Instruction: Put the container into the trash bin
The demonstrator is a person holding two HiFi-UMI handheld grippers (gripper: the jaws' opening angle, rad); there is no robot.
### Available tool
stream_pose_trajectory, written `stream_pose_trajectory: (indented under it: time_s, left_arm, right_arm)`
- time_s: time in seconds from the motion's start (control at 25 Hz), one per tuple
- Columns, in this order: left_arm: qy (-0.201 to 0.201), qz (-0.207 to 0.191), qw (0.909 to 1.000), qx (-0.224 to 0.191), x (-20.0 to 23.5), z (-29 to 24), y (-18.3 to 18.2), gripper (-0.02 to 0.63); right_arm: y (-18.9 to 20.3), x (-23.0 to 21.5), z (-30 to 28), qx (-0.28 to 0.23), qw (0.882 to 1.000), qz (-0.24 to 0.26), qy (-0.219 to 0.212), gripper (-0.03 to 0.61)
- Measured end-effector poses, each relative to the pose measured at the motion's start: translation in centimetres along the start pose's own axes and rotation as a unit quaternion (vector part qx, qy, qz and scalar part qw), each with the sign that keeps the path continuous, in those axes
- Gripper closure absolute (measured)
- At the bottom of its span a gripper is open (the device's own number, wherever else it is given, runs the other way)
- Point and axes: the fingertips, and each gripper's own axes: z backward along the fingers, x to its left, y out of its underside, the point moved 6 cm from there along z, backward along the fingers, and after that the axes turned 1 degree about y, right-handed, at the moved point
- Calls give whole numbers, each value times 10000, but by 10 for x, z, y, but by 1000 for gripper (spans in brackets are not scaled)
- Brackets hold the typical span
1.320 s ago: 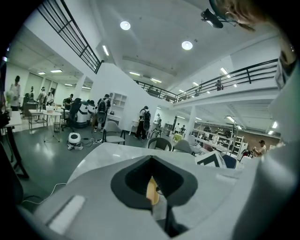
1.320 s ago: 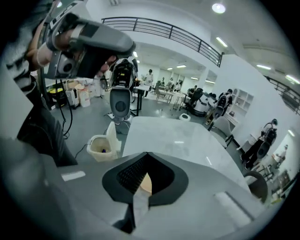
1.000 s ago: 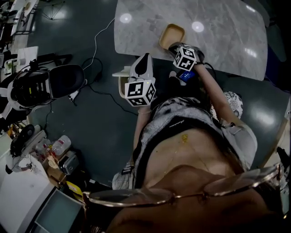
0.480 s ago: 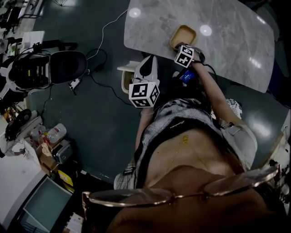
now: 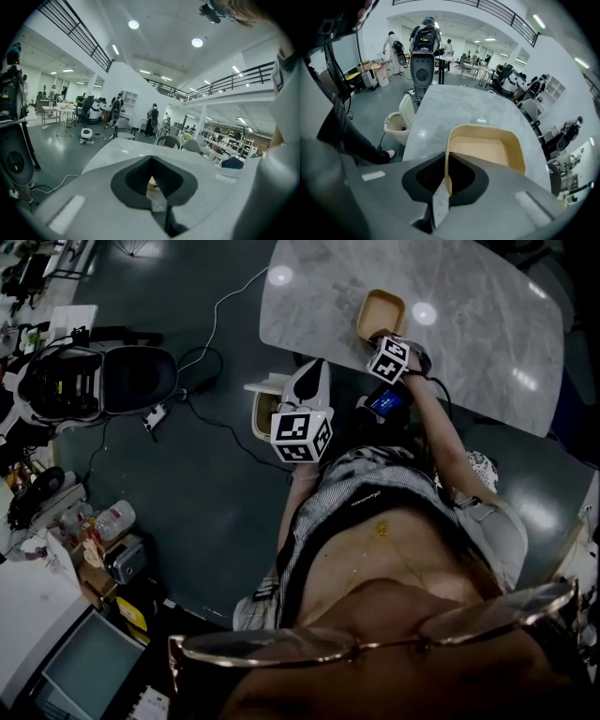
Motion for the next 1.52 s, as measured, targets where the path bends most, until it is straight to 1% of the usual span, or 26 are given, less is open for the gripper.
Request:
stream_pose_trajectory:
  time_s: [0.28,0.56,0.72,1.0,1.36,1.52]
  left_arm:
    - [246,-123,9996,21,-14,-6,4,612]
    - [351,-191,9992,-16,-16,-13,-7,612]
    - [387,-266,9989,-22,-18,-17,-12,612]
    - [383,-318,9987,-58,-28,-17,-14,612]
    - [306,-318,9989,-173,-33,-19,-11,612]
    - [367,-300,9986,-247,-34,-19,-12,613]
  right_arm:
    - [0,-7,52,-256,9990,-339,128,545]
    - [-18,-19,115,-556,9955,-734,200,545]
    - [-26,-24,141,-706,9928,-955,150,545]
    - [-30,-23,183,-857,9911,-1010,110,545]
    - [-30,-16,204,-1027,9897,-1000,28,545]
    - [-29,-15,207,-1075,9894,-977,7,545]
